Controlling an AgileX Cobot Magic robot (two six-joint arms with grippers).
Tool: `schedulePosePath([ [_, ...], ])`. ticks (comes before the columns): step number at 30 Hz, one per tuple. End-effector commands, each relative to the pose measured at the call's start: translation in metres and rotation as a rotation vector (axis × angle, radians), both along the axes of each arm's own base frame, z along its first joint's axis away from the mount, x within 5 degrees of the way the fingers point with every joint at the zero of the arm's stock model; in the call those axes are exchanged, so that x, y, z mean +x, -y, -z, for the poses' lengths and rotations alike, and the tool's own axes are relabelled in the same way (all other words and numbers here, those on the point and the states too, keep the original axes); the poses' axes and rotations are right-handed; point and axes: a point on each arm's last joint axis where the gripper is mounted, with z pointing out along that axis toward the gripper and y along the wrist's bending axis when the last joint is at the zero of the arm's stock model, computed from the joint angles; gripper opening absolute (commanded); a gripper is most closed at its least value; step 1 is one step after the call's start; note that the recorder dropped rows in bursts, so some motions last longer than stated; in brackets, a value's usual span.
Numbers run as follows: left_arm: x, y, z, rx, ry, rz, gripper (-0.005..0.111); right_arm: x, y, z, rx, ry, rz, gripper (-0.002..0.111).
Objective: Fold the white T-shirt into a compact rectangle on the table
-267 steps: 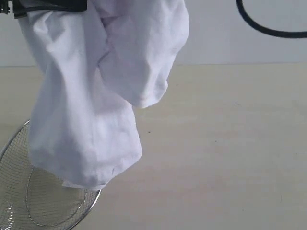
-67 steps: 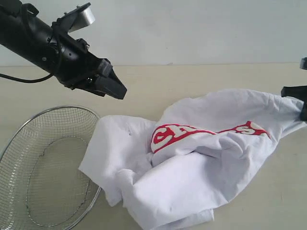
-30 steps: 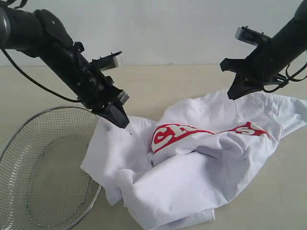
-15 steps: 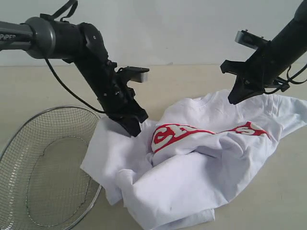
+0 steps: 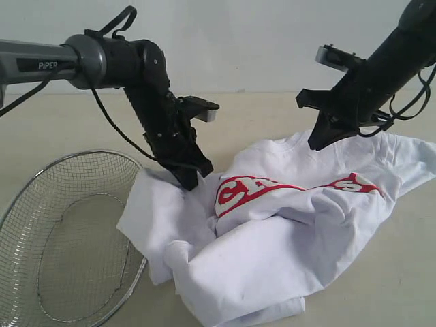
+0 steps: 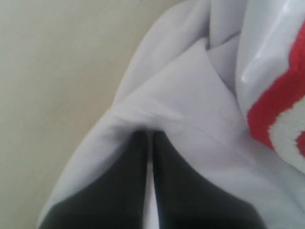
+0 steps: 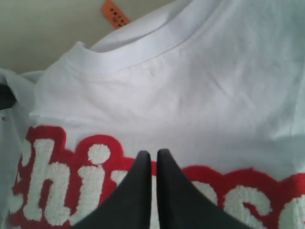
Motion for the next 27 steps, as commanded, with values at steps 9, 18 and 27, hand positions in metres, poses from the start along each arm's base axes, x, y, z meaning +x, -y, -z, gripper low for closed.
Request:
schedulePosePath([
  [9, 0.002, 0.003, 0.004, 0.046, 0.027, 0.008, 0.005, 0.001, -0.002, -0.003, -0.016, 0.025, -0.001, 0.000],
  [18, 0.003, 0.001, 0.023, 0.083, 0.005, 0.019, 0.005, 0.002, -0.001, -0.003, -0.019, 0.036, 0.004, 0.000],
  [27, 0.011, -0.008, 0.026, 0.182, 0.093, 0.005, 0.005, 0.002, -0.001, -0.004, -0.020, 0.041, 0.009, 0.000],
])
